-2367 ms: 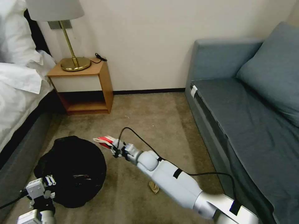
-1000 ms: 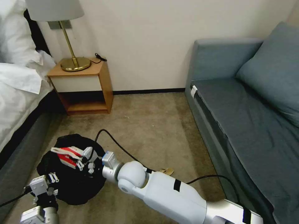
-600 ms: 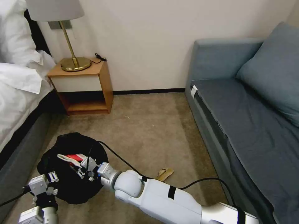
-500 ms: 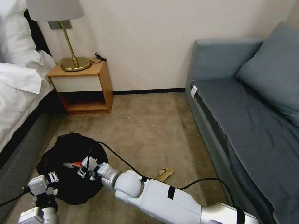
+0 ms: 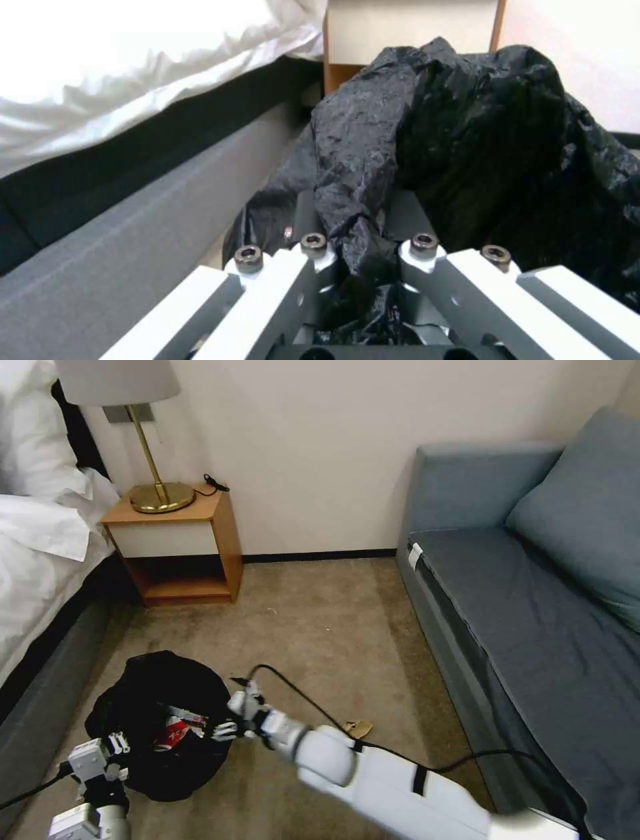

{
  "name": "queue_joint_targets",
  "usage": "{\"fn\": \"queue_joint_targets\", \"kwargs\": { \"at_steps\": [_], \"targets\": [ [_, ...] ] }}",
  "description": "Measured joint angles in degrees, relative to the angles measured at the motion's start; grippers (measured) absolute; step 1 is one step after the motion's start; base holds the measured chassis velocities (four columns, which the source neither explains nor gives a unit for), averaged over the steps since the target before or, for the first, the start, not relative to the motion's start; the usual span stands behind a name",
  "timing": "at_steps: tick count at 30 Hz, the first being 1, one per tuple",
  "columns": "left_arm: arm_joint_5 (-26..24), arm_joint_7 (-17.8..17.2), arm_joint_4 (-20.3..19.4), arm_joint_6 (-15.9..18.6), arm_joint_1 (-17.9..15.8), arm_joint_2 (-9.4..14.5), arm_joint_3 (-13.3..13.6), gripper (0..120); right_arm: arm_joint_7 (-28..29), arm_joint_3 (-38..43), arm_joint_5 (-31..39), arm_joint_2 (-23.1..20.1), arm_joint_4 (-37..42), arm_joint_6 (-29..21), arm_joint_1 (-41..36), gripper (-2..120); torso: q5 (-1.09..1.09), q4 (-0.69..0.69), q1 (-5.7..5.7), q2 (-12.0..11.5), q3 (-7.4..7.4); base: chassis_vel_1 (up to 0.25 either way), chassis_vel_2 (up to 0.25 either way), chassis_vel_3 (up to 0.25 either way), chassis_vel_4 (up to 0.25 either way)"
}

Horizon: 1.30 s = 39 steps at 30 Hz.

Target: Pick up the trash bin, then pick up the garbage on the floor and place it into the trash bin.

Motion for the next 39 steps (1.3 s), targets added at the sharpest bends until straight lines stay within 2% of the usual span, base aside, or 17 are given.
{"fn": "queue_joint_targets", "kwargs": {
  "at_steps": [6,11,14,22,33,35,38,39],
  "targets": [
    [-0.35,-0.02,0.14,-0.41,0.17,0.68,-0.25,7,-0.25,1.43,-4.71,-6.83,-0.96,0.64,-2.94,100,0.01,0.0,0.0,0.0,0.0,0.0,0.0,0.0,0.0],
    [-1.56,-0.19,-0.12,-0.47,0.51,0.86,-0.42,7,-1.7,1.81,-6.23,-10.58,-2.94,1.06,-4.79,100,0.0,0.0,0.0,0.0,0.0,0.0,0.0,0.0,0.0],
    [-1.64,-0.2,-0.4,-0.43,0.53,0.9,-0.57,7,-2.04,1.84,-7.11,-11.39,-4.4,1.13,-5.31,100,-0.01,0.0,0.0,0.0,0.0,0.0,0.0,0.0,0.0],
    [-1.64,-0.31,-1.0,-0.09,1.01,0.72,-0.7,7,-2.71,5.37,-10.31,-10.21,-13.51,1.08,-6.23,100,-0.01,0.01,0.0,0.0,0.0,0.0,0.0,0.0,0.0],
    [-1.46,-1.26,-0.99,-0.09,1.07,0.61,-0.53,7,-4.16,8.29,-9.26,-8.68,-20.88,2.02,-5.12,100,-0.02,0.01,0.0,0.0,0.0,0.0,0.0,0.0,0.0],
    [-1.27,-1.27,-1.0,-0.09,1.08,0.46,-0.39,7,-5.98,9.53,-8.35,-8.16,-22.34,1.74,-4.95,100,-0.02,0.01,0.0,0.0,0.0,0.0,0.0,0.0,0.0],
    [-1.14,-1.27,-1.01,-0.15,1.16,0.26,-0.34,7,-13.0,11.83,-4.63,-7.74,-23.22,-0.85,-5.04,100,-0.02,0.01,0.0,0.0,0.0,0.0,0.0,0.0,0.0],
    [-1.14,-1.27,-1.01,-0.15,1.16,0.26,-0.34,7,-13.0,11.83,-4.63,-7.74,-23.22,-0.85,-5.04,100,-0.02,0.01,0.0,0.0,0.0,0.0,0.0,0.0,0.0]
  ]
}}
